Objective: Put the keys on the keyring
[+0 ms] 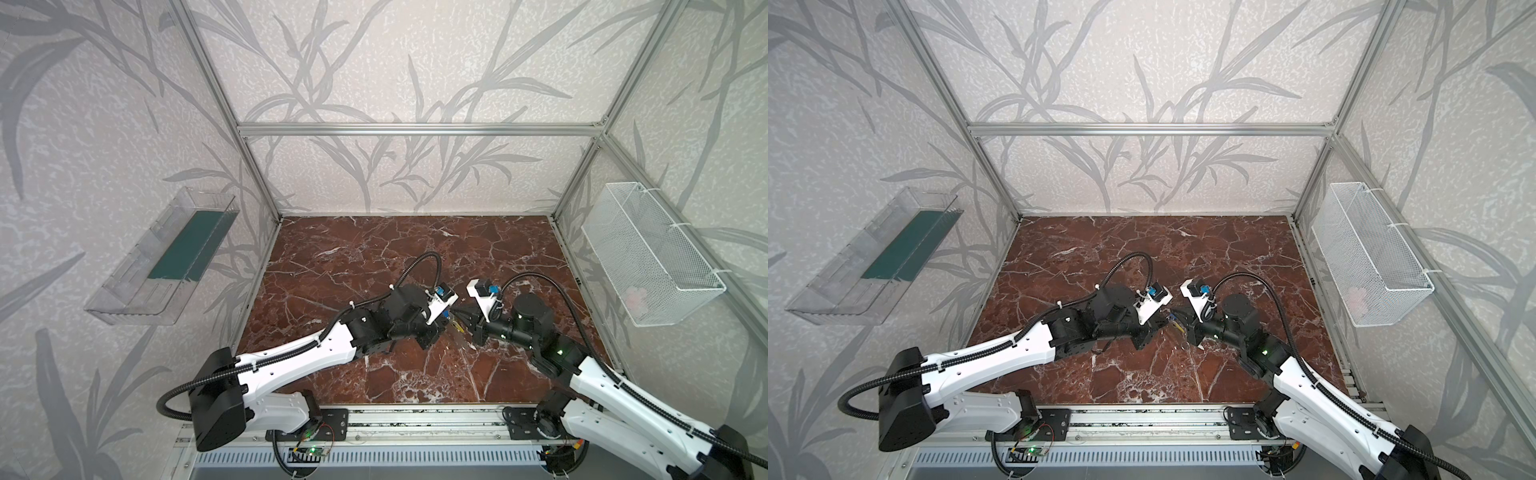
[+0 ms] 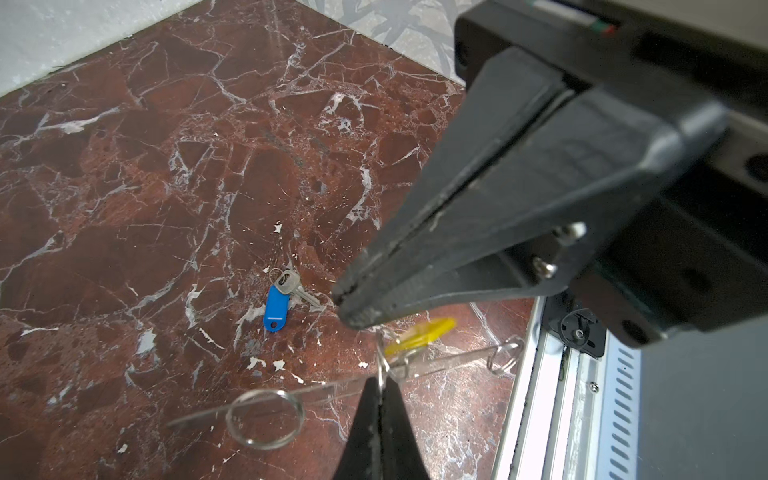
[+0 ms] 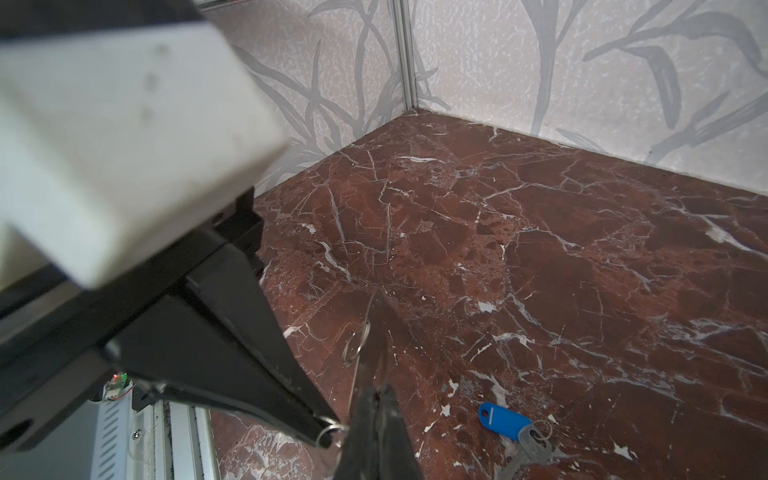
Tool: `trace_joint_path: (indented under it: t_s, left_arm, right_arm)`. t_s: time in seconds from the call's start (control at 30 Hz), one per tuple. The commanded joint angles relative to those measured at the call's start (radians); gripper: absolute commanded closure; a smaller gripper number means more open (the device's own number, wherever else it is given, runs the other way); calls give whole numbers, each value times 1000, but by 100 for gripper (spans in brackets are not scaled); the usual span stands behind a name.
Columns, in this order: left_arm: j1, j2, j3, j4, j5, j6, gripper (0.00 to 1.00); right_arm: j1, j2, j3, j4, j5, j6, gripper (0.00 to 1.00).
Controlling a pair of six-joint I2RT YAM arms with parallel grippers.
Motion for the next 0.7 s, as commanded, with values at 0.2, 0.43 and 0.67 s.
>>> trace_joint_path:
  t_s: [0.2,0.43,0.67]
  left_arm:
    - [-3,-38,-11,36,17,5,100]
    - [-2,-40,-15,43,17,4,100]
    - [-2,-43,-25,56,10,0,100]
  right_arm:
    - [-4,0,28,-8,17,-3,100]
    - [-4,-2,30,-15,37,0,100]
    - [-29,0,46,-50,93,26,100]
